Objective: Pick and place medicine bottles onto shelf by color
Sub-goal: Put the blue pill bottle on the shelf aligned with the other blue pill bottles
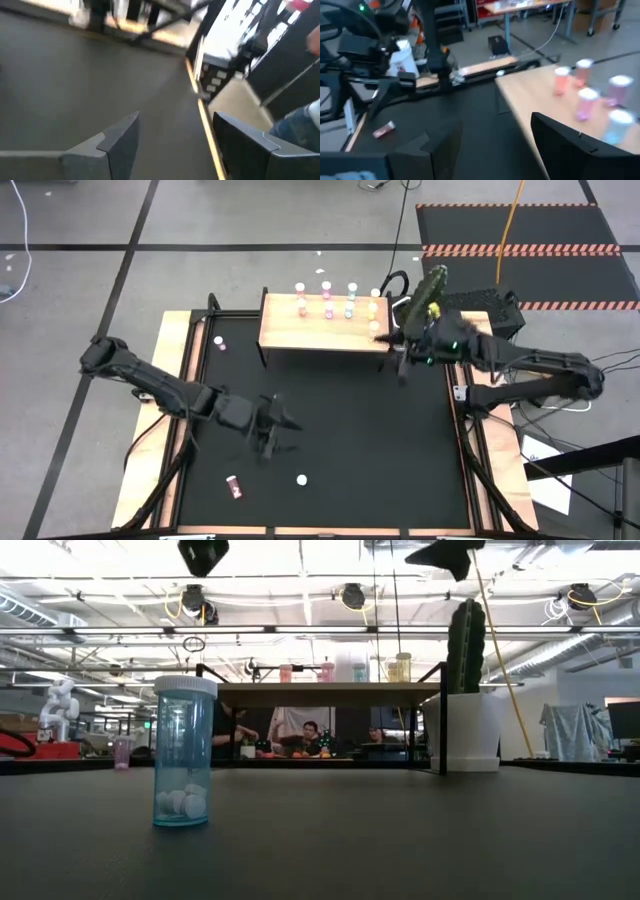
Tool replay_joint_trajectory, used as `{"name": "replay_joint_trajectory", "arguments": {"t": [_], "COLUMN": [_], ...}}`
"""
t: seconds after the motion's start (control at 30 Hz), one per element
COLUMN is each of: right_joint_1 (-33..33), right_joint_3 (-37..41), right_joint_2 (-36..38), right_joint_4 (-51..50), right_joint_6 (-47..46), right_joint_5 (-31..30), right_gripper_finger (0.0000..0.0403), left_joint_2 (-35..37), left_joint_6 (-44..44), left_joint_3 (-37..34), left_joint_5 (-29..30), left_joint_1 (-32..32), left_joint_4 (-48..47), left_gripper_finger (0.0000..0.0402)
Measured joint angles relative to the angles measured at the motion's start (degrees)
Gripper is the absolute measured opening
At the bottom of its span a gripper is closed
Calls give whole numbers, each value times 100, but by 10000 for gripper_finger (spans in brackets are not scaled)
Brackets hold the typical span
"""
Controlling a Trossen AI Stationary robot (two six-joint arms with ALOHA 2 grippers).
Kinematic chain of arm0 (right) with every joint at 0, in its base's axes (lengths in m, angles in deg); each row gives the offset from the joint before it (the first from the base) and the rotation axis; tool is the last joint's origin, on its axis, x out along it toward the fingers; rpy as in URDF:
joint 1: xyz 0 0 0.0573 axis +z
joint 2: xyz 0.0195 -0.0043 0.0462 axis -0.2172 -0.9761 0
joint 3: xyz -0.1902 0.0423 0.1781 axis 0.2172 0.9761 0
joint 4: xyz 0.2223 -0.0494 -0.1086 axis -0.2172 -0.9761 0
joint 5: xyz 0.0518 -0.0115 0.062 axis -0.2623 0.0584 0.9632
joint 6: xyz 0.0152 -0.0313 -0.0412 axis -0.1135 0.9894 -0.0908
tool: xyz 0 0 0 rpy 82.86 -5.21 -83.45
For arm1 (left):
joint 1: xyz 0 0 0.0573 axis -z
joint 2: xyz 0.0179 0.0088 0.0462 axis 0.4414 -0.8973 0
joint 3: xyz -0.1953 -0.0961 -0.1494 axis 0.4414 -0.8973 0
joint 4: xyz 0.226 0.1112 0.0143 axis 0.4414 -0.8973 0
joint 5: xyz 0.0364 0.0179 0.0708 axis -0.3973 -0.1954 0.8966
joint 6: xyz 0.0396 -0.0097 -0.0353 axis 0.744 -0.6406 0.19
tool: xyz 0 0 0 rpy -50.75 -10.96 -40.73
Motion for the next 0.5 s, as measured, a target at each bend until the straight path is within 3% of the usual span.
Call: {"name": "replay_joint_trajectory", "arguments": {"t": [0.27,0.5], "right_joint_1": [2317,3533], "right_joint_3": [0,-456], "right_joint_2": [-985,-2198], "right_joint_4": [844,1182], "right_joint_6": [-832,-1564], "right_joint_5": [-1780,-2550], "right_gripper_finger": [231,231], "left_joint_2": [-139,-316], "left_joint_6": [-556,-1273], "left_joint_3": [-11,-5], "left_joint_5": [382,840], "left_joint_1": [847,1559], "left_joint_4": [-241,-351], "left_gripper_finger": [246,246]}}
